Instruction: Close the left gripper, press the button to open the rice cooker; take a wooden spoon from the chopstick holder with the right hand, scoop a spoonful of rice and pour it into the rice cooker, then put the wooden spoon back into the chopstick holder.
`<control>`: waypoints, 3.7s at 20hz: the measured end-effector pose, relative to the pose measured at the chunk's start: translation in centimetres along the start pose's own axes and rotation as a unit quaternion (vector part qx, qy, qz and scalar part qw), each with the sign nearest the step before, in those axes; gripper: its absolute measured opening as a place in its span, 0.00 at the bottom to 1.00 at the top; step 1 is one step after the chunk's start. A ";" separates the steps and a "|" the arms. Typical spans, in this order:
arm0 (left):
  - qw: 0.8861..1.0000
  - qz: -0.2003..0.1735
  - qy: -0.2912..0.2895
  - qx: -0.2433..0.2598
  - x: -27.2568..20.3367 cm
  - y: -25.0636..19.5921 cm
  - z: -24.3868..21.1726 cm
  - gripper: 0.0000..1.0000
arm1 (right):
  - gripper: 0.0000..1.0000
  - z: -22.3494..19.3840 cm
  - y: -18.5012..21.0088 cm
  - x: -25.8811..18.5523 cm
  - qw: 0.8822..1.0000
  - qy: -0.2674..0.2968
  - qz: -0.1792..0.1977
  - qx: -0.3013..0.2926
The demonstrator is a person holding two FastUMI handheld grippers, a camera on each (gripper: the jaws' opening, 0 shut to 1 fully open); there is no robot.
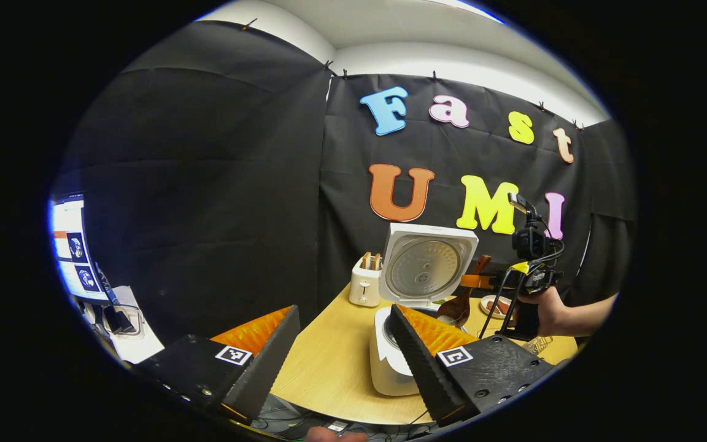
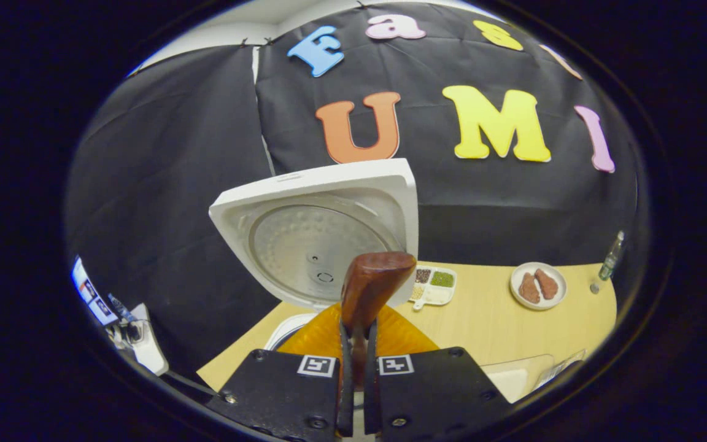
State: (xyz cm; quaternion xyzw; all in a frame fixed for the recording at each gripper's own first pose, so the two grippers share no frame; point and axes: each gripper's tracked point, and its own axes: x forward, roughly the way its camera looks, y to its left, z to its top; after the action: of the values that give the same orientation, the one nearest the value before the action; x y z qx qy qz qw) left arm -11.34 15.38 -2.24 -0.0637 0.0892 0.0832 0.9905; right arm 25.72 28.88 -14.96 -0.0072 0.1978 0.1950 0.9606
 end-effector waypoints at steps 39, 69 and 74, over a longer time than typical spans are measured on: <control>0.995 -0.094 -0.025 -0.009 1.1 -9.5 2.5 0.94 | 0.12 9.9 -9.4 -15.2 0.990 -0.113 0.003 0.084; 0.989 -0.145 0.010 0.037 7.9 -26.9 1.8 0.94 | 0.12 -10.9 -40.8 -20.2 0.949 -0.007 -0.217 0.229; 0.990 -0.138 0.024 0.034 7.7 -27.1 1.3 0.94 | 0.12 -13.7 -41.3 -18.5 0.948 0.012 -0.217 0.233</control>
State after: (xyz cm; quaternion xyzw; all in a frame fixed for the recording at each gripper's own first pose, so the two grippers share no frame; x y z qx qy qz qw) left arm 1.11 -9.72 0.56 -0.0435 0.1062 -0.0585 0.9917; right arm 20.49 -17.42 -23.11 0.1722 0.2425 -0.0698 0.9522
